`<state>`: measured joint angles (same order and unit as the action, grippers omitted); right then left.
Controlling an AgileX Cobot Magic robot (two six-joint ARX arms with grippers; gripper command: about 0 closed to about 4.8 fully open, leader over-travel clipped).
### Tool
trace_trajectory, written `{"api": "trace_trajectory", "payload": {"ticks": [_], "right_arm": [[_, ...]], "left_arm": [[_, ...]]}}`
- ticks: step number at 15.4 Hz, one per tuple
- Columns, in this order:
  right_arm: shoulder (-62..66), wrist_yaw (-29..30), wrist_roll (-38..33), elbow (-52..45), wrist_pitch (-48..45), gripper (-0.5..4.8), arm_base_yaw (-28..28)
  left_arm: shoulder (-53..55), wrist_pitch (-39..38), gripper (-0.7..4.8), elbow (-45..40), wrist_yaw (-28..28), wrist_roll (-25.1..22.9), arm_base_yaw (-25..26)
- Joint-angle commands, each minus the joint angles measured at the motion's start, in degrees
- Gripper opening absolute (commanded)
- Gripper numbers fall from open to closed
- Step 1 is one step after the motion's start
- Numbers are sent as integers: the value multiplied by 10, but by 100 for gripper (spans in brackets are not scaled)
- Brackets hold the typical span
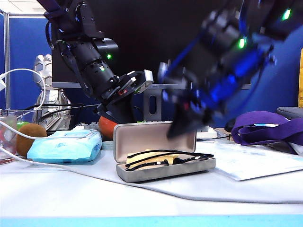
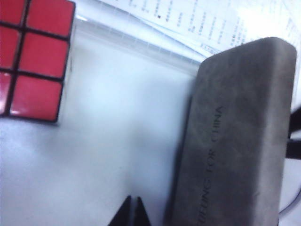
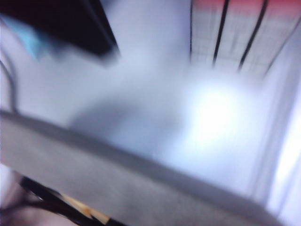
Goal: Pick up the glasses, fold the temples of the glasses, place the glasses into the glasses case, and finally close the glasses case.
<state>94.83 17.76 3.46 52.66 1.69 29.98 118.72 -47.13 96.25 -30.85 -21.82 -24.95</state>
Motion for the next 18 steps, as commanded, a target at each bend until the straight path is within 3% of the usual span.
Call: {"api": "trace_trajectory", "payload": {"ticks": [1,4,7,10,11,13,18], "right_arm": [[-42,4,0,3,10,-5,1],[-64,24,2,3,60,-5,1],[-61,82,2,3,92,-5,2],[-55,88,4,3,104,99,2],[-50,96,4,3,104,86,2],[-40,98,4,3,106,5,2],[3,101,4,3,103,-1,2]], "left_arm": [[-3,5,-5,1,-4,0,-1],[-3,5,-5,1,-4,0,-1],[-3,5,-5,1,-4,0,-1],[-3,6,-5,1,-5,9,-4],[-3,5,-5,1,-5,9,-5],[-3,5,-5,2,-5,9,-7],[-3,8,-5,2,-10,9,-16]]}}
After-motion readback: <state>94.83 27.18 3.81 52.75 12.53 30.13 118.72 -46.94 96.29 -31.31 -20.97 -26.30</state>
